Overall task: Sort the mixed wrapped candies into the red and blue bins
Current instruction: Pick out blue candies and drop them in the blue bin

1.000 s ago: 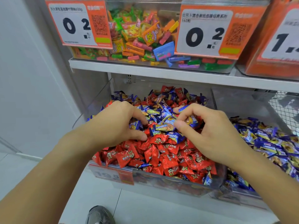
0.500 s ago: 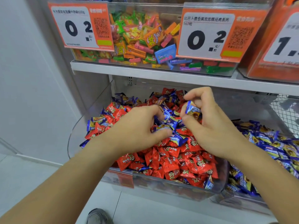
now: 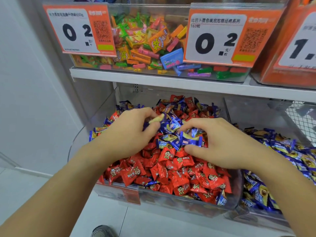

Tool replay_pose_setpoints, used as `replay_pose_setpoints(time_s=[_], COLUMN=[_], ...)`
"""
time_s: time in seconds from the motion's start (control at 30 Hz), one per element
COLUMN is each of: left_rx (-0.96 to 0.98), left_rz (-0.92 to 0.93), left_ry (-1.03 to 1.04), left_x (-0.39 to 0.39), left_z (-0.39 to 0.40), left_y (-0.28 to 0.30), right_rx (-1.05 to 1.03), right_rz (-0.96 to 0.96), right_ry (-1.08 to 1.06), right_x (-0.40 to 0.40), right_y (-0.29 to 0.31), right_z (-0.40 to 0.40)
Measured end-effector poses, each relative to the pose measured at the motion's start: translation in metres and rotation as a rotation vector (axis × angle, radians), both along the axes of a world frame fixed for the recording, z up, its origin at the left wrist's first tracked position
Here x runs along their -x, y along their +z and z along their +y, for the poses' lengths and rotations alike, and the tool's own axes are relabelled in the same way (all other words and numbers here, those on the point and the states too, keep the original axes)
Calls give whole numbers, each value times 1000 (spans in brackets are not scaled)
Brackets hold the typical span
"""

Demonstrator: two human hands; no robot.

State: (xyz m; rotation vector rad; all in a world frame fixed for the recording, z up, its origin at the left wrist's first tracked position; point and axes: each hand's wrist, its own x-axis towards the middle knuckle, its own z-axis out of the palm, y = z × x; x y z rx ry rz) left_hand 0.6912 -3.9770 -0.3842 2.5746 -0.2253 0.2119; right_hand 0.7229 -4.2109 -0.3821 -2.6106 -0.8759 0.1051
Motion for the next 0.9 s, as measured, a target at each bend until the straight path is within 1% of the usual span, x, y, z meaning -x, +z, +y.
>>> replay_pose_setpoints(time_s=[0.07,0.2,0.27,0.37,0.43,0.5,0.63,0.7,0.8,0.9], left_rx=[43,112,130,81,4,-54,-126,-131,-65,84], left_rz=[-18,-17,-42,-115,-143,-134,-67,-94,-156,-156], left_ry=[7,55,100,147,137,105,72,80,133,123], left_x=[0,-3,-7,-15,-19,-22,-23,-23,-22,-19], left_z=[-2,-11,-15,-20,-21,-22,-24,-26,-25,-25], left_y=[0,0,0,-4,-8,-11,-12,-11,-9,-3], right_rx=[-93,-279,-326,-230,-142,-100,-103,-139,-254,-422], right_rz=[30,1,-39,-75,-70,-56,-33,-59,-97,-75], right_ry=[-10,-52,-77,-48,-30,-28,-24,-20,-50,-111], right_x=[1,2,-1,-7,-11,-13,-11,-10,-9,-7], right_y=[1,4,3,-4,-10,-10,-7,-7,-5,-3], right_z=[-2,3,9,19,24,23,18,16,12,7])
